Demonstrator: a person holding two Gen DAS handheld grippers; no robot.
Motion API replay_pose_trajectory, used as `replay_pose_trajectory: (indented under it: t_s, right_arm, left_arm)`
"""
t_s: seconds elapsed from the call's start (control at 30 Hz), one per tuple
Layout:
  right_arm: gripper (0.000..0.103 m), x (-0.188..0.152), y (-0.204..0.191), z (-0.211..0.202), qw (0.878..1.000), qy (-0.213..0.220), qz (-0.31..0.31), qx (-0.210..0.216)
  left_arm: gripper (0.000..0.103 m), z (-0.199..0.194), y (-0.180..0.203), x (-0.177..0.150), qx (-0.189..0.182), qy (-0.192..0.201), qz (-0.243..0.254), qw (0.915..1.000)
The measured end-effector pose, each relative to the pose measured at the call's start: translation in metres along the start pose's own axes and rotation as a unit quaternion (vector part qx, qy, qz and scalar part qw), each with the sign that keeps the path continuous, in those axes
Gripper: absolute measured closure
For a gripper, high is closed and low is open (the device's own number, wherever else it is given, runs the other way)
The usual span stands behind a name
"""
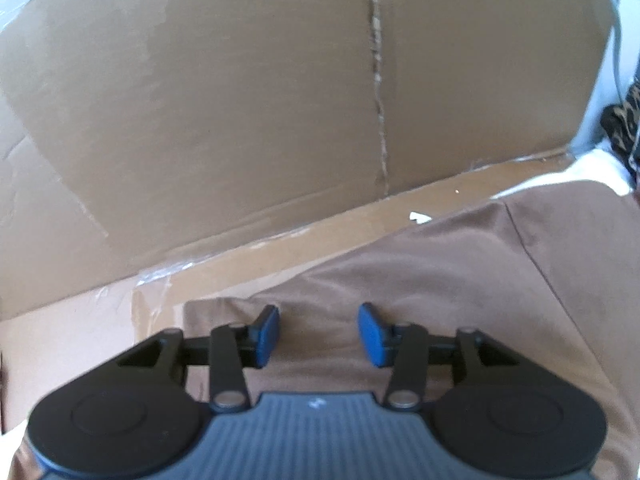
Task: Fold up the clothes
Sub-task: 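Lift both open tools away and move over the brown printed T-shirt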
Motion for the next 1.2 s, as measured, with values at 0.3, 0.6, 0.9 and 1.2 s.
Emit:
replay_pose_trajectory:
  t_s: [0.3, 0.6, 0.9, 1.2]
  right_arm:
    - [0.065, 0.008, 0.005, -0.018, 0.995, -0.001, 0.100, 0.003]
    - [0.052, 0.040, -0.005, -0.084, 0.992, 0.008, 0.122, 0.034]
    - [0.037, 0.083, -0.002, -0.179, 0.987, 0.009, 0.151, 0.046]
    - [0.024, 0.122, -0.005, -0.275, 0.986, 0.020, 0.161, 0.038]
  left_arm:
    - [0.024, -0.062, -0.006, -0.009, 0.025, -0.017, -0.025, 0.9992]
    - [0.011, -0.144, -0.006, -0.013, 0.009, -0.016, -0.046, 0.9988]
    - [0.006, -0.248, -0.015, -0.006, 0.024, -0.010, -0.088, 0.9957]
    - [0.004, -0.353, -0.021, -0.014, 0.048, -0.001, -0.106, 0.9932]
Point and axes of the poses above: each gripper's, at about its wrist camera, not at the fingertips, and z roughly the way its jaws point, y to its right, x to its top, the point moved 5 cm from there along z, roughly the way its jaws point, and after that the axes turned 3 degrees about -x, right-handed, at the moved point
